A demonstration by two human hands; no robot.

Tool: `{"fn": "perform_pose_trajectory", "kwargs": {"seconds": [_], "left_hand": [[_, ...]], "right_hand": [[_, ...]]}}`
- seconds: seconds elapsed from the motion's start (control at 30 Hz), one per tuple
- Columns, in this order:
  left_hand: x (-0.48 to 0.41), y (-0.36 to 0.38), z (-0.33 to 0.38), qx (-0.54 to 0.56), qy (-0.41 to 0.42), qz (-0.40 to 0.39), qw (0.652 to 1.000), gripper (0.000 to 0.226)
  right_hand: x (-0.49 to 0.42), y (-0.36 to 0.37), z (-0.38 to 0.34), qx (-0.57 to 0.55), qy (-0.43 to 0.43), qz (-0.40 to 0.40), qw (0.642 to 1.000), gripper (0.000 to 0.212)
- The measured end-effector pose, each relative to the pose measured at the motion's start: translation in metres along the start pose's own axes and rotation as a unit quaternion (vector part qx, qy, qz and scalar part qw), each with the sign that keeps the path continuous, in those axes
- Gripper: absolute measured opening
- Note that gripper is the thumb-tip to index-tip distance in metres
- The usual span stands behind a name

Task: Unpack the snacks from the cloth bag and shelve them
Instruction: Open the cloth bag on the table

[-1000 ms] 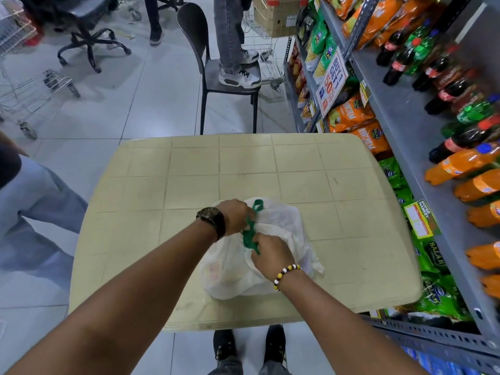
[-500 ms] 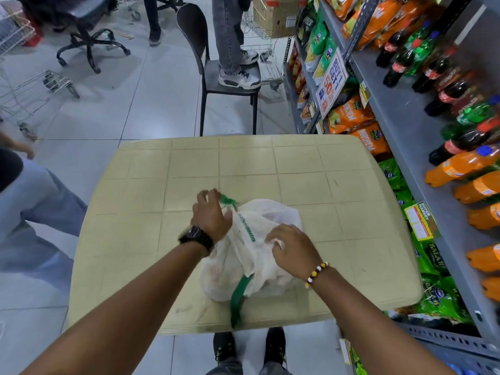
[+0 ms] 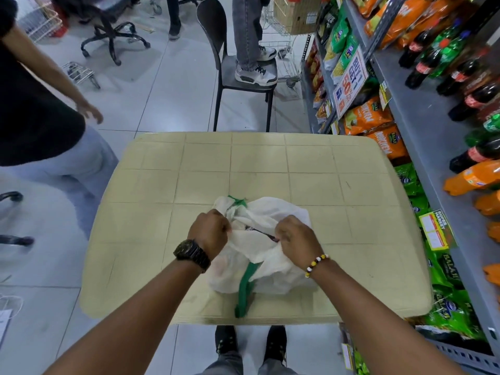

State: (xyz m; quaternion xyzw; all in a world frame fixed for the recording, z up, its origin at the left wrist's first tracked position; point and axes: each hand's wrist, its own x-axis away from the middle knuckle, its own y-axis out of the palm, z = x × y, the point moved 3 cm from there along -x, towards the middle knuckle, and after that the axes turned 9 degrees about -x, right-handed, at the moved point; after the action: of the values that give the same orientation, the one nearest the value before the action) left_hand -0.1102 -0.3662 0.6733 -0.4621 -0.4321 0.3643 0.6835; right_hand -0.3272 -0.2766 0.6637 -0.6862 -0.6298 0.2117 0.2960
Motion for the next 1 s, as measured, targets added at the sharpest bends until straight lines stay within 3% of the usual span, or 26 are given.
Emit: {"fn": "perform_pose_trajectory", "kwargs": {"seconds": [0.2,0.33,0.43,0.5,0.6,0.73,0.8,0.87,0.9,1.0], "left_hand": [[0.030,-0.004,-0.020,-0.171,-0.062,-0.066,0.981,0.048],[0.037,0.005,-0.052,-0.110,-0.113,-0.101,0.982,0.059],[0.042,0.004,-0.066,-0.061,-0.150,-0.080,0.984,0.063],[0.045,0.003,-0.069,-0.087,-0.166,-0.084,0.979,0.072],[0.044,-0.001,-0.062,-0.113,-0.169,-0.098,0.974,0.074],[0.048,-0.001,-0.042,-0.126,-0.166,-0.210,0.955,0.059],[0.051,0.000,-0.023,-0.139,-0.133,-0.150,0.970,0.047],[0.054,0.006,0.003,-0.138,-0.024,-0.013,0.990,0.041],[0.057,0.015,0.017,-0.138,0.052,0.017,0.989,0.042],[0.064,0.051,0.044,-0.185,0.204,-0.013,0.961,0.059]], "right_hand": [[0.011,-0.044,0.032,0.232,0.121,-0.007,0.965,0.037],[0.014,-0.067,0.048,0.250,0.185,-0.024,0.950,0.054],[0.022,-0.068,0.056,0.252,0.182,-0.067,0.948,0.073],[0.027,-0.065,0.056,0.267,0.172,-0.088,0.944,0.079],[0.030,-0.062,0.058,0.283,0.183,-0.121,0.934,0.076],[0.031,-0.064,0.068,0.288,0.274,-0.203,0.895,0.052],[0.026,-0.063,0.070,0.236,0.284,-0.156,0.916,0.045],[0.020,-0.057,0.063,0.168,0.232,-0.073,0.955,0.037],[0.017,-0.053,0.058,0.146,0.191,-0.044,0.970,0.032],[0.015,-0.035,0.056,0.153,0.112,-0.049,0.981,0.028]]}}
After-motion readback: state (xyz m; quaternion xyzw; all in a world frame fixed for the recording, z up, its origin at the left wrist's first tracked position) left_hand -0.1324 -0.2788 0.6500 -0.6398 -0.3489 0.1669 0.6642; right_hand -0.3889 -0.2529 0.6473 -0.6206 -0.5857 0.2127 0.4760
